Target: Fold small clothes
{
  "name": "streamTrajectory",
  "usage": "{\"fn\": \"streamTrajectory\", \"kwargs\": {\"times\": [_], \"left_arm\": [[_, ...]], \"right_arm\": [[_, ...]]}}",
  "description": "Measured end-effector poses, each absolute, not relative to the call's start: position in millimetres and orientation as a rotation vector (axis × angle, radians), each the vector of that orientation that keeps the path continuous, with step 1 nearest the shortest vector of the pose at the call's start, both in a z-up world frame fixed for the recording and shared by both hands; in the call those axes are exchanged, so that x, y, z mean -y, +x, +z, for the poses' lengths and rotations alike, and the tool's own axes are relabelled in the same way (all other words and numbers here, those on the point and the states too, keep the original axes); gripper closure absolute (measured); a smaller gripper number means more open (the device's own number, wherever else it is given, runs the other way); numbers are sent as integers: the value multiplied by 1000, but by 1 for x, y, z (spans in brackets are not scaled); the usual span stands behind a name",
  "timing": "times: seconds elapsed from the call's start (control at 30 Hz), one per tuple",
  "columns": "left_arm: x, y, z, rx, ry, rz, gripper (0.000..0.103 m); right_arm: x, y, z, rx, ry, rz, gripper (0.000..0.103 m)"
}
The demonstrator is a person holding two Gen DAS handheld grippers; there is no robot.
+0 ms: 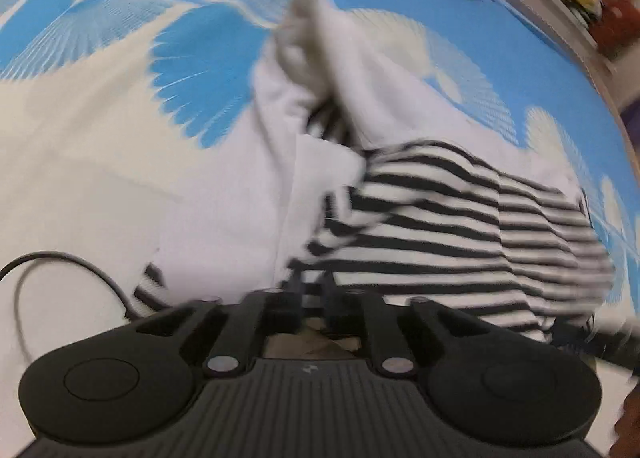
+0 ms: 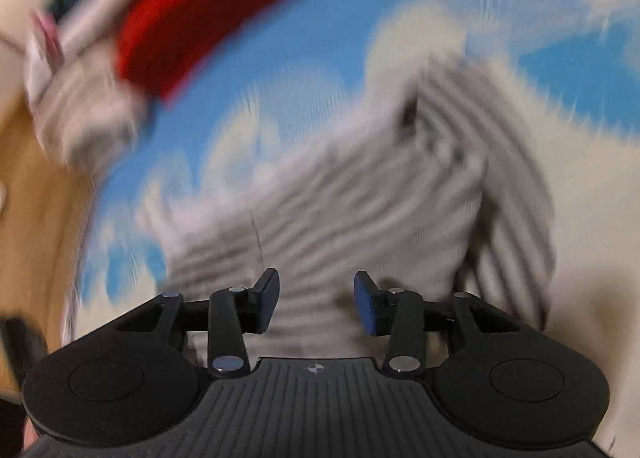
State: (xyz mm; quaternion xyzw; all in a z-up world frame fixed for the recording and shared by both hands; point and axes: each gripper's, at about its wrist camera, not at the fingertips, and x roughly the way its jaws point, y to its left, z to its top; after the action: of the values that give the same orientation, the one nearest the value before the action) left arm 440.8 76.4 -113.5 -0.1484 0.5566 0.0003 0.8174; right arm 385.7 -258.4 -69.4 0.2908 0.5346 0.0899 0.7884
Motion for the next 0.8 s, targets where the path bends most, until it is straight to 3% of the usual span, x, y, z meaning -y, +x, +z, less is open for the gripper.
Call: {"fn": "streamTrajectory", "kwargs": {"times": [0.07, 0.27, 0.47, 0.6, 0.8], "left_arm": [[-76, 440, -99, -1164, -304, -14, 93], [-79, 419, -26, -921, -260, -144, 91], [-91, 345, 60, -634, -166, -228, 88], [-105, 279, 100, -585, -180, -248, 88], [-116, 165, 123, -561, -221, -302, 88]], "right_arm": [[244, 386, -83, -1234, 484, 168, 60], [244, 387, -66, -1173, 356, 127, 60], [261, 343, 15, -879, 326, 37, 60], [279, 280, 71, -692, 269, -35, 60], [312, 180, 100, -588, 422, -92, 60]]}}
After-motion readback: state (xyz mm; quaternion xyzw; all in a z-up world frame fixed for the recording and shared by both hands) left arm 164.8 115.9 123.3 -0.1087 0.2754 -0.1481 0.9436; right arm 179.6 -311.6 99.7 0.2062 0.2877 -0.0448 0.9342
